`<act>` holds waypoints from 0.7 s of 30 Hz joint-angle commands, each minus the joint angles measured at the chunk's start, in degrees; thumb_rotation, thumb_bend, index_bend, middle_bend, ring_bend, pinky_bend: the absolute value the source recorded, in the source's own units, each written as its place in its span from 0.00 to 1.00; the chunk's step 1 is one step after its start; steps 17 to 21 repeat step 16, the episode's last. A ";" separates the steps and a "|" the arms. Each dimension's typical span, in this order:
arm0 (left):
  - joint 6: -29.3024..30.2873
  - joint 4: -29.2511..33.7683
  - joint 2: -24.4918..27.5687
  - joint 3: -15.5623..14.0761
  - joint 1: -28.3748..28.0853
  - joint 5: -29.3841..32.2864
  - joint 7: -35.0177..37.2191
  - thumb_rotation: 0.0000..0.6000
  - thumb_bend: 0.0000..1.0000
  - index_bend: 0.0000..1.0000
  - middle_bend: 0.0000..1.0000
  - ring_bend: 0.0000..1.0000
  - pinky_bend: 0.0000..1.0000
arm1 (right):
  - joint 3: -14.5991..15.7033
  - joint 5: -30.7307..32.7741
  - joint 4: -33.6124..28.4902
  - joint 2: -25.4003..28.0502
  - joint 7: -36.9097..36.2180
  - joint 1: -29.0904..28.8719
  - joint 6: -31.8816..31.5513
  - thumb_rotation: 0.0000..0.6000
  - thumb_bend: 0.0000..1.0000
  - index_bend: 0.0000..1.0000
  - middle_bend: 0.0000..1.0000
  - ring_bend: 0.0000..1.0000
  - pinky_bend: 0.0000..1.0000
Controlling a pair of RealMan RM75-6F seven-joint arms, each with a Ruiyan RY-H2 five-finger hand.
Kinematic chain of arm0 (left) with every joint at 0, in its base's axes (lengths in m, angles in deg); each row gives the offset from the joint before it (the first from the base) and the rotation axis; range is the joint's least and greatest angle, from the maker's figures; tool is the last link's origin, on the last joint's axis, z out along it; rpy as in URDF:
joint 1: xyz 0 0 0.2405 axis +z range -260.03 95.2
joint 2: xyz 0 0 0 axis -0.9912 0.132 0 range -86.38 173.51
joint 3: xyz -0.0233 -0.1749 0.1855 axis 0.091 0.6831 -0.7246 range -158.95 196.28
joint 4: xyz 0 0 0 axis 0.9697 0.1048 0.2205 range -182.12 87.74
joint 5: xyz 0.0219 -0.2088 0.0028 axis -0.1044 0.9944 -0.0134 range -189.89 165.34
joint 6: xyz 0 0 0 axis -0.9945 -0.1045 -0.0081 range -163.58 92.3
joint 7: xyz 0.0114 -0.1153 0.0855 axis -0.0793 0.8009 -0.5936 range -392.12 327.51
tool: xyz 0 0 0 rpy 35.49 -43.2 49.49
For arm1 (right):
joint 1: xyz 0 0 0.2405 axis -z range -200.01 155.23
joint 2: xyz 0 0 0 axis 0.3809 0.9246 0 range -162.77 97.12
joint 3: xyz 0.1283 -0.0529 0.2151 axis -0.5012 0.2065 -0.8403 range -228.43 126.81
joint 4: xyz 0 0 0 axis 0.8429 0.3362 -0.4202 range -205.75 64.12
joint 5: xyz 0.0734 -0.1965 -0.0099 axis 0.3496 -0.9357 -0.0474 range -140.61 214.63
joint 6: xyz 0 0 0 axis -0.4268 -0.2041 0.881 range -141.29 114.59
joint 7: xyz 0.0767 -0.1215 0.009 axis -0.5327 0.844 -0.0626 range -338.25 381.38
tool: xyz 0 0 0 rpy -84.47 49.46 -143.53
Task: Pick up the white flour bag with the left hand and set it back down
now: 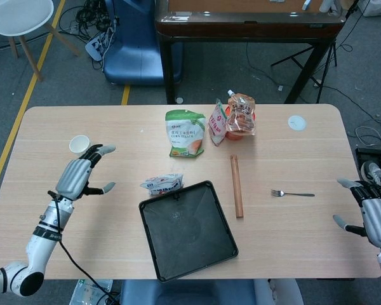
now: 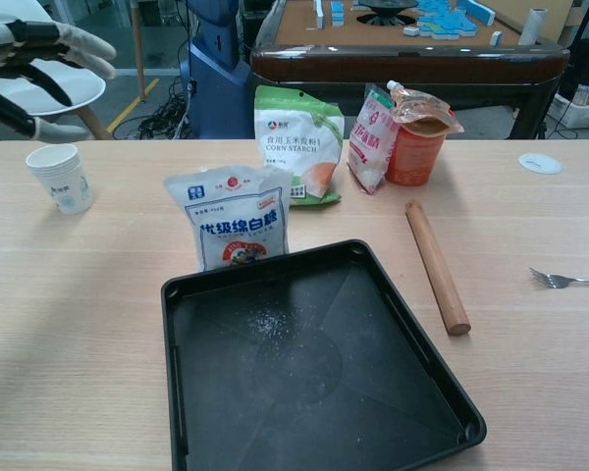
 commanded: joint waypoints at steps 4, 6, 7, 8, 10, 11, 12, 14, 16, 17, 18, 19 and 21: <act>10.29 3.43 3.95 -6.06 8.76 -1.99 -9.63 1.00 0.21 0.18 0.17 0.10 0.24 | 1.23 -4.00 2.05 -0.65 -1.76 -1.74 0.78 1.00 0.17 0.25 0.31 0.20 0.22; 12.43 4.50 4.54 -7.15 10.59 -2.33 -11.38 1.00 0.21 0.18 0.17 0.10 0.24 | 1.82 -5.11 2.59 -1.01 -2.43 -2.19 1.23 1.00 0.17 0.25 0.31 0.20 0.22; 13.67 5.21 4.89 -7.84 11.73 -2.66 -12.12 1.00 0.21 0.18 0.17 0.10 0.24 | 2.17 -5.81 2.81 -1.21 -2.78 -2.43 1.39 1.00 0.17 0.25 0.31 0.20 0.22; 14.68 5.70 5.09 -8.35 12.62 -2.99 -12.37 1.00 0.21 0.18 0.17 0.10 0.23 | 2.38 -6.31 2.95 -1.35 -2.95 -2.55 1.36 1.00 0.17 0.25 0.31 0.20 0.22; 16.79 6.45 5.35 -9.54 14.57 -4.04 -12.36 1.00 0.21 0.18 0.17 0.10 0.23 | 2.75 -7.14 3.06 -1.56 -2.96 -2.66 1.06 1.00 0.17 0.25 0.31 0.20 0.22; 17.63 6.55 5.38 -10.00 15.32 -4.59 -12.39 1.00 0.21 0.18 0.17 0.10 0.23 | 2.85 -7.46 3.07 -1.65 -2.88 -2.64 0.74 1.00 0.17 0.25 0.31 0.20 0.22; 18.63 6.52 5.32 -10.47 16.10 -5.28 -12.55 1.00 0.21 0.18 0.17 0.10 0.23 | 2.93 -7.72 3.06 -1.76 -2.82 -2.59 0.40 1.00 0.17 0.25 0.31 0.20 0.22; 20.94 6.25 4.89 -11.36 17.81 -6.70 -13.03 1.00 0.21 0.18 0.17 0.10 0.22 | 3.15 -8.16 2.83 -1.90 -2.64 -2.43 -0.25 1.00 0.17 0.25 0.32 0.20 0.22; 22.81 5.93 4.24 -12.01 19.32 -7.66 -13.30 1.00 0.21 0.18 0.17 0.10 0.22 | 3.35 -8.34 2.47 -1.92 -2.16 -2.29 -0.62 1.00 0.17 0.26 0.32 0.20 0.22; 22.81 5.93 4.24 -12.01 19.32 -7.66 -13.30 1.00 0.21 0.18 0.17 0.10 0.22 | 3.35 -8.34 2.47 -1.92 -2.16 -2.29 -0.62 1.00 0.17 0.26 0.32 0.20 0.22; 22.81 5.93 4.24 -12.01 19.32 -7.66 -13.30 1.00 0.21 0.18 0.17 0.10 0.22 | 3.35 -8.34 2.47 -1.92 -2.16 -2.29 -0.62 1.00 0.17 0.26 0.32 0.20 0.22; 22.81 5.93 4.24 -12.01 19.32 -7.66 -13.30 1.00 0.21 0.18 0.17 0.10 0.22 | 3.35 -8.34 2.47 -1.92 -2.16 -2.29 -0.62 1.00 0.17 0.26 0.32 0.20 0.22; 22.81 5.93 4.24 -12.01 19.32 -7.66 -13.30 1.00 0.21 0.18 0.17 0.10 0.22 | 3.35 -8.34 2.47 -1.92 -2.16 -2.29 -0.62 1.00 0.17 0.26 0.32 0.20 0.22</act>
